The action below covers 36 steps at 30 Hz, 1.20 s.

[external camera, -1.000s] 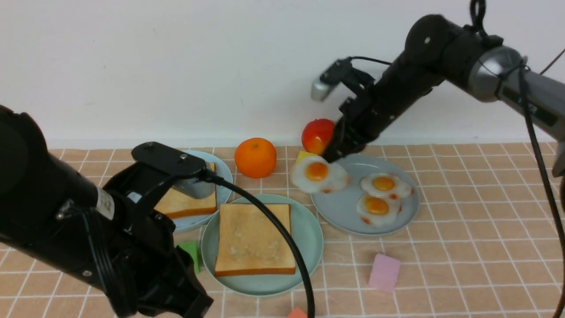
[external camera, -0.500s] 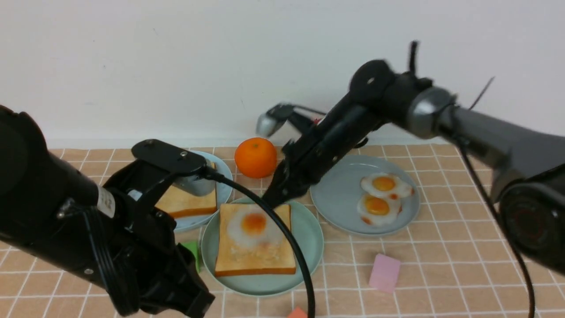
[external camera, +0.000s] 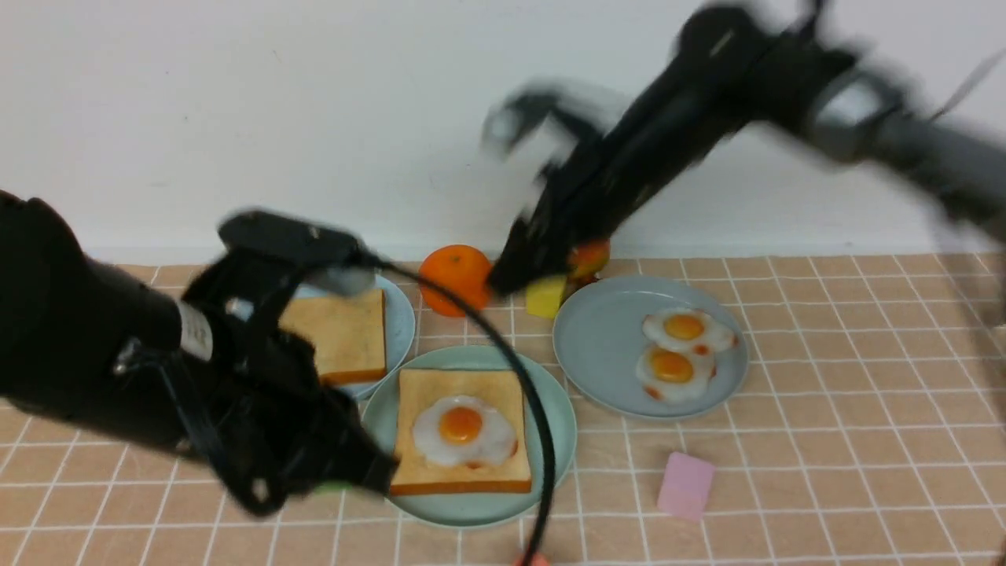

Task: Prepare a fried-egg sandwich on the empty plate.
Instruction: Use the left arm to grab a slice of bread

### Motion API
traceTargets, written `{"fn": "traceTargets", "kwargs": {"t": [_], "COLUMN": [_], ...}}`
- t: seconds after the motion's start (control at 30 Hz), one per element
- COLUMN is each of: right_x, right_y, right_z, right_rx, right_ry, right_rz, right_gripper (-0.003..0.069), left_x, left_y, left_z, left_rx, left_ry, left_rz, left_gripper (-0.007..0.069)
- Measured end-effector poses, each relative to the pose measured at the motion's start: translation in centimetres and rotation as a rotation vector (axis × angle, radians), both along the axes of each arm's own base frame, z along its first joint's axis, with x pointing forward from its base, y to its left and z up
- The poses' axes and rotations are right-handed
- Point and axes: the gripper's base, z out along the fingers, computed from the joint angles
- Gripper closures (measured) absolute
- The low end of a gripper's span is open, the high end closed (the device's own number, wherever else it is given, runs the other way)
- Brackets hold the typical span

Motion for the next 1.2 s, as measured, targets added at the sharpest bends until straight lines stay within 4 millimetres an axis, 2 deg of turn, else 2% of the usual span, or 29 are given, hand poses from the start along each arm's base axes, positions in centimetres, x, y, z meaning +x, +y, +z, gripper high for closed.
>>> {"fn": "traceTargets", "kwargs": {"t": [0.1,0.13,0.17,0.23,0.27,0.3,0.33,0.37,0.4,0.53,0.6,0.7,0.73,0.77,0.8,0.83,0.87,0.9,0.93,1.07,1.2], "right_x": [-2.1,-2.4,-4.2,-7.0,-7.2,-9.7,-10.5,-13.0,-14.1,-18.5,-20.7,-23.5,-24.3,-24.5,-25.8,-26.3,-26.6,-27.5,-27.7,-28.8,-29.0], "right_y": [-3.4,-3.5,-5.4,-7.0,-7.2,-8.2,-8.6,-9.4,-9.7,-10.8,-11.3,-11.9,-12.1,-12.1,-12.4,-12.6,-12.6,-12.8,-12.8,-12.8,-12.5], "right_z": [6.1,6.6,9.8,13.4,13.7,16.0,16.7,18.2,18.6,17.8,16.6,13.5,12.2,12.0,10.9,10.0,9.9,8.4,8.3,5.8,5.2], "right_rx": [0.029,0.033,0.036,0.04,0.036,0.032,0.033,0.041,0.045,0.034,0.021,-0.005,-0.015,-0.016,-0.016,-0.021,-0.017,-0.016,-0.011,0.015,0.038], "right_ry": [-0.101,-0.107,-0.166,-0.235,-0.239,-0.289,-0.303,-0.337,-0.343,-0.303,-0.269,-0.195,-0.166,-0.164,-0.154,-0.135,-0.137,-0.108,-0.109,-0.038,0.0], "right_rz": [-0.098,-0.101,-0.156,-0.21,-0.222,-0.263,-0.278,-0.304,-0.312,-0.311,-0.302,-0.283,-0.281,-0.281,-0.281,-0.282,-0.283,-0.284,-0.283,-0.28,-0.272], "right_gripper": [0.0251,0.0259,0.0331,0.0435,0.0446,0.0531,0.0562,0.0635,0.0657,0.067,0.067,0.067,0.0669,0.0669,0.0668,0.0668,0.0668,0.0668,0.0667,0.0665,0.0664], "left_x": [1.3,1.5,2.4,3.8,4.0,5.7,6.5,7.9,9.0,12.7,14.3,16.3,16.9,17.0,17.9,18.3,18.5,19.4,19.4,21.6,22.9], "left_y": [-0.1,-0.2,-0.1,0.3,0.4,1.3,1.9,3.0,4.0,8.0,9.4,11.1,11.4,11.5,11.6,11.6,11.6,11.5,11.5,11.2,11.2], "left_z": [0.0,-0.1,-0.4,-0.6,-0.6,-0.7,-0.5,-0.6,-0.6,-1.1,-2.3,-4.4,-5.1,-5.2,-6.4,-7.0,-7.3,-8.3,-8.5,-10.8,-12.3], "left_rx": [-0.051,-0.056,-0.076,-0.088,-0.088,-0.087,-0.091,-0.082,-0.084,-0.123,-0.132,-0.133,-0.128,-0.129,-0.119,-0.117,-0.115,-0.128,-0.129,-0.14,-0.099], "left_ry": [-0.054,-0.059,-0.061,-0.045,-0.042,-0.021,-0.018,0.011,0.033,0.131,0.183,0.242,0.259,0.261,0.281,0.286,0.292,0.298,0.301,0.303,0.284], "left_rz": [0.116,0.125,0.202,0.286,0.295,0.376,0.414,0.474,0.525,0.691,0.741,0.801,0.811,0.813,0.819,0.82,0.821,0.828,0.829,0.811,0.741], "left_gripper": [0.0532,0.0531,0.053,0.0528,0.0528,0.0526,0.0526,0.0524,0.0523,0.0519,0.0511,0.0487,0.0474,0.0471,0.0446,0.0431,0.0422,0.0389,0.0384,0.0314,0.0302]}}
